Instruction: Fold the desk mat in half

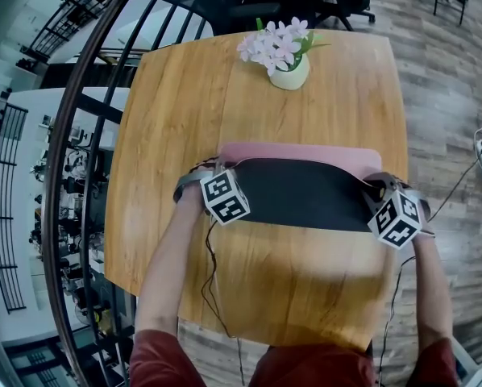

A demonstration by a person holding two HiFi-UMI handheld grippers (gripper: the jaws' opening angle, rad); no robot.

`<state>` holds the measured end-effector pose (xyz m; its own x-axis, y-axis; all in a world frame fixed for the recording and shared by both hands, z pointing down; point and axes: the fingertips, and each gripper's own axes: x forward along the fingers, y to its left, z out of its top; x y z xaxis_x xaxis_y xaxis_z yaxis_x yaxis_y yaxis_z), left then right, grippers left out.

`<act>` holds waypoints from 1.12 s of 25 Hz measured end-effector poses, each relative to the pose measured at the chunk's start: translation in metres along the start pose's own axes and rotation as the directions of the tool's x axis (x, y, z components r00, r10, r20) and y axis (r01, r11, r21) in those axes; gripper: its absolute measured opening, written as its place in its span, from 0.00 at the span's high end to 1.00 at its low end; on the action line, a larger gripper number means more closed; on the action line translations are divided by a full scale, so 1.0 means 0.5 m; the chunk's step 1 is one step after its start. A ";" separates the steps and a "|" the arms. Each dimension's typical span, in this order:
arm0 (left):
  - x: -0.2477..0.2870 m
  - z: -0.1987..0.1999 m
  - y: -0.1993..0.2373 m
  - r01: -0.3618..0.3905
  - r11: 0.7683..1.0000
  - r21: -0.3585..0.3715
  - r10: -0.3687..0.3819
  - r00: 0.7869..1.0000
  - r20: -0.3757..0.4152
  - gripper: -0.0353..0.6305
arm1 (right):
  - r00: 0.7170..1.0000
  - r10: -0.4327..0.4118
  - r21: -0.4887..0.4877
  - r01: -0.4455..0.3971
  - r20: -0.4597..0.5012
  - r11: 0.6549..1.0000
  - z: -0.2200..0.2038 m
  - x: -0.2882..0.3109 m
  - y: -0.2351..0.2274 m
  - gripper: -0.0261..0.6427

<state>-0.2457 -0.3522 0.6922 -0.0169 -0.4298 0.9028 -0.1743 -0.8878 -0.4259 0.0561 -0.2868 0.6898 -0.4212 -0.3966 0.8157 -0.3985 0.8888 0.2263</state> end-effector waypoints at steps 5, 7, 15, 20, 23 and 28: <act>0.010 0.003 0.027 -0.018 1.000 -0.007 0.018 1.000 -0.004 0.89 | 1.000 -0.011 -0.006 0.011 -0.001 1.000 0.008 0.013 -0.028 0.90; 0.016 0.008 0.036 -0.024 1.000 -0.003 0.024 1.000 -0.009 0.89 | 1.000 -0.006 0.001 0.006 -0.002 1.000 0.006 0.017 -0.037 0.90; 0.028 0.029 0.075 -0.036 0.999 0.006 0.036 0.999 -0.012 0.89 | 1.000 -0.020 0.011 0.020 -0.007 1.000 0.005 0.020 -0.065 0.90; 0.038 0.030 0.078 -0.026 1.000 0.002 0.026 0.999 -0.034 0.89 | 1.000 -0.025 0.023 0.025 -0.007 0.999 0.003 0.026 -0.080 0.87; 0.041 0.031 0.078 -0.030 1.000 0.002 0.030 0.999 -0.043 0.89 | 0.998 -0.063 0.035 0.063 0.010 0.997 0.000 0.024 -0.096 0.79; 0.044 0.031 0.081 -0.058 0.998 0.015 0.059 0.996 -0.065 0.86 | 0.988 -0.152 0.084 0.148 0.037 0.985 -0.006 0.015 -0.130 0.58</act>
<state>-0.2378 -0.4001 0.6940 -0.0914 -0.4697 0.8781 -0.1583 -0.8637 -0.4785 0.0814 -0.3469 0.6826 -0.3859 -0.5351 0.7515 -0.5238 0.7976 0.2990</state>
